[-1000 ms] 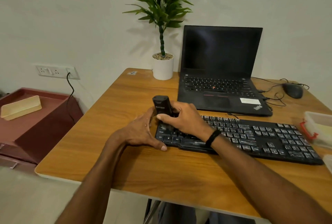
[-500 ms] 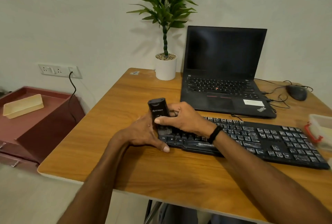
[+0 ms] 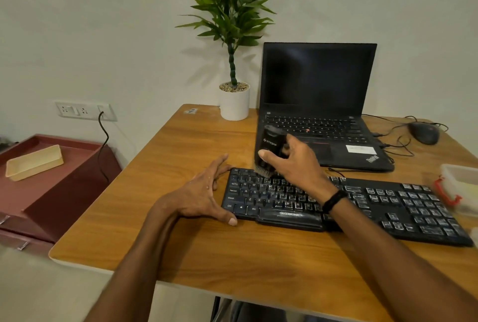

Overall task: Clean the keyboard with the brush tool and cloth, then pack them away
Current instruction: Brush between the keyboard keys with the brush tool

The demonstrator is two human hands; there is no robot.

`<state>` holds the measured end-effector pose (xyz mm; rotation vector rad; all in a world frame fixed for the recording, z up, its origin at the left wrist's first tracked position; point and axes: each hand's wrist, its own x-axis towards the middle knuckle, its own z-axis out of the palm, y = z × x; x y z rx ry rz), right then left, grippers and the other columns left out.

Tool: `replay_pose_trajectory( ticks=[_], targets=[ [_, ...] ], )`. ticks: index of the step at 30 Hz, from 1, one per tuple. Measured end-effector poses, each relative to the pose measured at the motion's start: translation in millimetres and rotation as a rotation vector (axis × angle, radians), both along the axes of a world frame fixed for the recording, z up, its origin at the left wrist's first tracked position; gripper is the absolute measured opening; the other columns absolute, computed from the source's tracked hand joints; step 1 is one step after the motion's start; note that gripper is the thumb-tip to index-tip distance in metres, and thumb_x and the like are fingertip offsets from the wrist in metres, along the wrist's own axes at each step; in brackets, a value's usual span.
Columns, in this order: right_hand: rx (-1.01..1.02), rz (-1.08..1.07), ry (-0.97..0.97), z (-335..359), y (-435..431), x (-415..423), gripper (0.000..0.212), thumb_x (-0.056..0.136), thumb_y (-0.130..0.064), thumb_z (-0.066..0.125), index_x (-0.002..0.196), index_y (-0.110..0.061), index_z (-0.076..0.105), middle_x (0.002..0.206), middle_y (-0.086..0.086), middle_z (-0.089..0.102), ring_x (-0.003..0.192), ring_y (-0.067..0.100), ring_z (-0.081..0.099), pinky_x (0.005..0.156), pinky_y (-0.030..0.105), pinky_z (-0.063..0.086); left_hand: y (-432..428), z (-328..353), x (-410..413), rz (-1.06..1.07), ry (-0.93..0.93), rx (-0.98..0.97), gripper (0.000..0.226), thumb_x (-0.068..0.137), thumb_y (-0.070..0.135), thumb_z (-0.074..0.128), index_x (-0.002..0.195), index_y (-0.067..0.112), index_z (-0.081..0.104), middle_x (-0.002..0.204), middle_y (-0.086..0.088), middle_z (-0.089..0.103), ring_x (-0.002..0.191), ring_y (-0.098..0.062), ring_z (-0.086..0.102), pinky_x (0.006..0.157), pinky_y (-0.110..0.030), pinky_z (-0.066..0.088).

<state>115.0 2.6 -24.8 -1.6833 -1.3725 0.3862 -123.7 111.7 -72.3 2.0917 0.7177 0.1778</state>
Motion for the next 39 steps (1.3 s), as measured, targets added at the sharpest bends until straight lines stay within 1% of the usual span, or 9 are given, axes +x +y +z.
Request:
replay_pose_trajectory(
  ticks=[8, 11, 13, 17, 20, 24, 29, 34, 39],
  targets=[
    [0.016, 0.087, -0.128, -7, 0, -8, 0.053, 0.088, -0.038, 0.071, 0.132, -0.018, 0.051, 0.124, 0.0, 0.065, 0.098, 0.004, 0.061, 0.066, 0.002, 0.048, -18, -4, 16, 0.075, 0.055, 0.153, 0.155, 0.035, 0.079, 0.091, 0.153, 0.059, -0.008, 0.156, 0.004, 0.026, 0.141, -0.022, 0.029, 0.118, -0.056, 0.034],
    [-0.151, 0.336, 0.059, -11, 1, -14, 0.06, 0.082, -0.043, 0.077, 0.134, -0.024, 0.054, 0.118, -0.003, 0.071, 0.104, 0.006, 0.068, 0.084, 0.027, 0.058, -22, 0, 17, 0.063, 0.041, 0.191, 0.146, 0.037, 0.078, 0.089, 0.152, 0.057, 0.001, 0.137, 0.02, 0.033, 0.132, -0.018, 0.032, 0.115, -0.052, 0.036],
    [-0.131, 0.333, -0.036, -10, 2, -20, 0.058, 0.082, -0.044, 0.076, 0.133, -0.027, 0.056, 0.115, -0.007, 0.071, 0.102, 0.003, 0.067, 0.081, 0.019, 0.054, -25, 2, 14, 0.064, 0.041, 0.195, 0.14, 0.038, 0.075, 0.09, 0.147, 0.062, 0.003, 0.128, 0.029, 0.031, 0.128, -0.015, 0.033, 0.113, -0.048, 0.037],
    [0.03, 0.147, -0.143, -4, 4, -17, 0.048, 0.084, -0.038, 0.076, 0.127, -0.025, 0.059, 0.113, -0.013, 0.068, 0.1, 0.0, 0.062, 0.075, 0.004, 0.046, -22, 2, 14, 0.124, 0.082, 0.199, 0.156, 0.035, 0.081, 0.088, 0.157, 0.051, -0.005, 0.142, 0.01, 0.031, 0.135, -0.018, 0.031, 0.117, -0.05, 0.035],
    [-0.176, 0.378, 0.141, -9, 1, -15, 0.052, 0.082, -0.036, 0.079, 0.128, -0.027, 0.057, 0.113, -0.007, 0.072, 0.104, 0.008, 0.069, 0.085, 0.024, 0.058, -22, 4, 12, 0.117, 0.087, 0.19, 0.155, 0.036, 0.081, 0.087, 0.158, 0.048, -0.002, 0.139, 0.013, 0.031, 0.134, -0.017, 0.033, 0.116, -0.052, 0.036],
    [0.025, 0.09, -0.161, -5, 0, -13, 0.051, 0.085, -0.04, 0.074, 0.131, -0.025, 0.057, 0.118, -0.013, 0.066, 0.102, -0.003, 0.058, 0.076, 0.001, 0.046, -23, 2, 12, 0.138, 0.094, 0.186, 0.152, 0.035, 0.083, 0.087, 0.155, 0.055, -0.003, 0.15, 0.005, 0.032, 0.136, -0.019, 0.036, 0.117, -0.053, 0.036],
    [-0.136, 0.334, 0.106, -10, -15, -8, 0.054, 0.081, -0.037, 0.079, 0.129, -0.027, 0.059, 0.116, -0.006, 0.072, 0.102, 0.003, 0.069, 0.086, 0.031, 0.059, -25, 2, 15, 0.118, 0.09, 0.183, 0.154, 0.035, 0.088, 0.083, 0.157, 0.049, -0.002, 0.153, 0.007, 0.032, 0.138, -0.018, 0.034, 0.117, -0.054, 0.035],
    [0.042, 0.138, -0.077, -7, -20, -7, 0.049, 0.083, -0.04, 0.076, 0.127, -0.028, 0.06, 0.114, -0.018, 0.066, 0.095, -0.015, 0.059, 0.079, 0.003, 0.048, -23, 3, 16, 0.129, 0.1, 0.181, 0.152, 0.034, 0.086, 0.084, 0.157, 0.049, 0.003, 0.152, 0.006, 0.032, 0.139, -0.02, 0.033, 0.117, -0.055, 0.035],
    [-0.047, 0.295, 0.037, -14, -32, -13, 0.049, 0.082, -0.037, 0.077, 0.127, -0.027, 0.059, 0.12, -0.009, 0.069, 0.106, -0.002, 0.065, 0.087, 0.019, 0.056, -25, 3, 16, 0.112, 0.101, 0.186, 0.147, 0.038, 0.082, 0.086, 0.157, 0.047, 0.008, 0.143, 0.012, 0.034, 0.136, -0.018, 0.033, 0.117, -0.052, 0.036]
  ],
)
